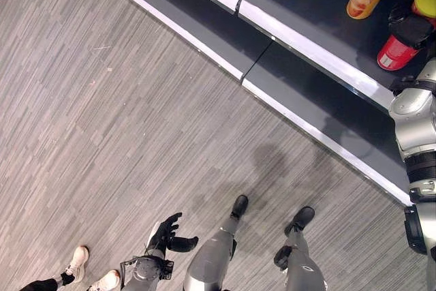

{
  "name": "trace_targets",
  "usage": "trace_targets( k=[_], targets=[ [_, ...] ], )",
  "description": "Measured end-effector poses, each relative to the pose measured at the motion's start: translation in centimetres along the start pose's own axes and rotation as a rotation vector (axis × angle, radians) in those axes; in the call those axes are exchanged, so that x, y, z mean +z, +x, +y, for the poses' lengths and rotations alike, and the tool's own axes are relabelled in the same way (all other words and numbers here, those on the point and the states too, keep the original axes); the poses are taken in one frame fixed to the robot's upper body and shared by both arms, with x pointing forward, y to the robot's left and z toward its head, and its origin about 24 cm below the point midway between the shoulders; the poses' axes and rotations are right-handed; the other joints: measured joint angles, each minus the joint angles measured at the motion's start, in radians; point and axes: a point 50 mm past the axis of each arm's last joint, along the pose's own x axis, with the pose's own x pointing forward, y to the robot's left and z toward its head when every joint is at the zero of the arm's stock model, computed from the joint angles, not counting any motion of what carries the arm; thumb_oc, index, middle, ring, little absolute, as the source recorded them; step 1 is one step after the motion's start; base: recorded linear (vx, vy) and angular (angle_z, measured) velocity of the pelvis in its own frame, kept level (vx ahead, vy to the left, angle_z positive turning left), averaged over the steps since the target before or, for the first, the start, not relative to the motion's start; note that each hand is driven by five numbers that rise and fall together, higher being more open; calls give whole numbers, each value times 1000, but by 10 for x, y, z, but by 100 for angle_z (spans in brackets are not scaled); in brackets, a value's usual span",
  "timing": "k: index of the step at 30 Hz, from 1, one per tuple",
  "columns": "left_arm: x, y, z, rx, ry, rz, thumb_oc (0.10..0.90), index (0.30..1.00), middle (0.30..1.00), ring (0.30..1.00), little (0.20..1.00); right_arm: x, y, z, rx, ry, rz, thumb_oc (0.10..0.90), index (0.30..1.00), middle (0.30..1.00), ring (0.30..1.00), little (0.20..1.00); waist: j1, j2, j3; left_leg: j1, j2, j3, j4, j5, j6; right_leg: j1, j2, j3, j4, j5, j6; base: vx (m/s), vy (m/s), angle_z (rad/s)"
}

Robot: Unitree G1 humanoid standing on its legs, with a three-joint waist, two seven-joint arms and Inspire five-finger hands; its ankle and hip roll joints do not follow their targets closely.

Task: Put the goods on the table back onto the shelves and tidy them up.

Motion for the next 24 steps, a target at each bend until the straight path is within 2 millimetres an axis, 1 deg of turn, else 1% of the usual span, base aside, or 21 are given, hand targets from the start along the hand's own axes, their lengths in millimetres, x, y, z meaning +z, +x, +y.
trace_targets(
  k=[2, 3, 4, 9, 16, 24],
  targets=[
    [2, 1, 0, 1, 1, -7, 800, 900, 900, 900, 900, -8, 2, -2, -22, -2, 45, 400, 300, 300, 300, 300, -1, 2, -1, -7, -1, 0, 2, 0, 0, -6, 0, 0, 0, 0, 0, 0, 0, 0],
    [3, 2, 0, 4, 2, -10, 800, 900, 900, 900, 900, -12, 8, -11, -58, -15, 49, 400, 300, 300, 300, 300, -2, 4, -2, -19, -2, 0, 4, 0, 0, -16, -2, 1, 0, 0, 0, 0, 0, 0],
    [4, 2, 0, 3, 3, -10, 800, 900, 900, 900, 900, -13, 9, -12, -62, -17, 55, 400, 300, 300, 300, 300, -2, 4, -2, -19, -3, 1, 5, 0, 0, -16, -2, 2, 0, 0, 0, 0, 0, 0],
    [6, 3, -4, -8, 14, -18, 800, 900, 900, 900, 900, -16, 10, -12, -68, 8, 96, 400, 300, 300, 300, 300, -3, 6, -4, -22, -13, 5, 21, 0, 0, -11, -9, 5, 0, 0, 0, 0, 0, 0],
    [9, 3, -5, -6, 16, -28, 800, 900, 900, 900, 900, -21, 19, -13, -85, 36, 182, 400, 300, 300, 300, 300, -1, 8, -5, -22, -13, 3, 21, 0, 0, -11, -10, 3, 0, 3, 2, 0, 0, 0],
    [7, 3, -4, -2, 11, -22, 800, 900, 900, 900, 900, -20, 19, -12, -77, 60, 200, 400, 300, 300, 300, 300, -2, 10, -7, -22, -13, 3, 21, 0, 0, -10, -10, 3, 0, 3, 3, 0, 0, 0]
  ],
)
